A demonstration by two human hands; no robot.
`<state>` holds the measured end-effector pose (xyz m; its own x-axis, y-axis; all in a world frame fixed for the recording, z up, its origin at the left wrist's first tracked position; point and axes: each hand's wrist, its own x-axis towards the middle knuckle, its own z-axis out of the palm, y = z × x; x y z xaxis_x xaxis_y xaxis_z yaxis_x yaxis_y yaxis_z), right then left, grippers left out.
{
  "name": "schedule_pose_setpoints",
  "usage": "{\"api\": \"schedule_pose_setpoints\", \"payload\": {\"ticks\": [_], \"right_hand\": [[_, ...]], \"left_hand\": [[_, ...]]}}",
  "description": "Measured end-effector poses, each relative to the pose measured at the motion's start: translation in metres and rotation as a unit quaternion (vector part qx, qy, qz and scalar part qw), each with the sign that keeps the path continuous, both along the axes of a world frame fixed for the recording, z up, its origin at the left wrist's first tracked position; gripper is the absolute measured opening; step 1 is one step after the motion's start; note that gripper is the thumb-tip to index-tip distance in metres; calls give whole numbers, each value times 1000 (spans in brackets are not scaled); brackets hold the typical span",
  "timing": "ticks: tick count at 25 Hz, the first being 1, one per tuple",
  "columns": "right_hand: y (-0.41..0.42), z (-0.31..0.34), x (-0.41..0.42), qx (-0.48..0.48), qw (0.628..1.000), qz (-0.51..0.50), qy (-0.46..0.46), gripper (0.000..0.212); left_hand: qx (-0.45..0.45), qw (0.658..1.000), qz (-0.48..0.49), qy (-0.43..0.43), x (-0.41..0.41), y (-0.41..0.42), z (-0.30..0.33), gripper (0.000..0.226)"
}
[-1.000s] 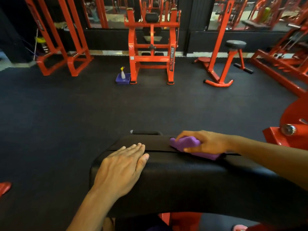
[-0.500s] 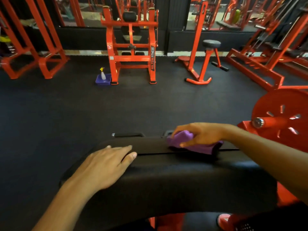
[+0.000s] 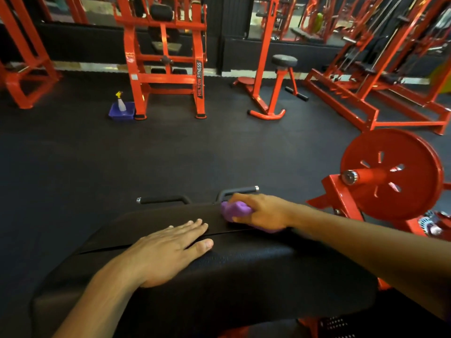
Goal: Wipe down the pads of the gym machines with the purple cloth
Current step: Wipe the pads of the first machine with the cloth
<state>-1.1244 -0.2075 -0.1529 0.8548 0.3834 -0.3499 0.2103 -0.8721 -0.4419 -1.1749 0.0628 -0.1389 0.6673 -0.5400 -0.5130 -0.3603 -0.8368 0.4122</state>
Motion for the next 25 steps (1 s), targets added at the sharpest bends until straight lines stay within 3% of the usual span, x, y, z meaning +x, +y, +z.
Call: {"api": "schedule_pose_setpoints", "payload": {"ticks": [2, 6, 7, 10, 14, 16, 20, 23, 25], "right_hand": [[-43, 15, -14, -18, 999, 16, 27, 32], [-77, -2, 13, -89, 990, -106, 12, 19], [-66, -13, 19, -82, 991, -104, -3, 21], [-30, -12, 11, -21, 1000, -23, 0, 29], [-87, 36, 2, -48, 996, 68, 37, 38], [-130, 43, -3, -39, 999, 20, 3, 35], [-166, 11, -27, 11, 997, -81, -1, 32], [-155, -6, -5, -22, 997, -77, 14, 29], [-141, -15, 21, -41, 995, -83, 25, 27]], "left_hand": [[-11, 1000, 9, 13, 3, 0, 3, 90], [-5, 1000, -9, 27, 8, 4, -1, 131], [-3, 1000, -10, 23, 8, 3, -1, 129], [-3, 1000, 3, 19, 3, -1, 3, 90], [8, 1000, -7, 28, 6, 1, 6, 74], [16, 999, -7, 37, 17, 1, 12, 68], [-15, 1000, 3, -18, 39, -26, 13, 83], [-34, 998, -42, 32, 41, -48, -5, 82], [-31, 996, -61, 62, 43, -49, -11, 98]]}}
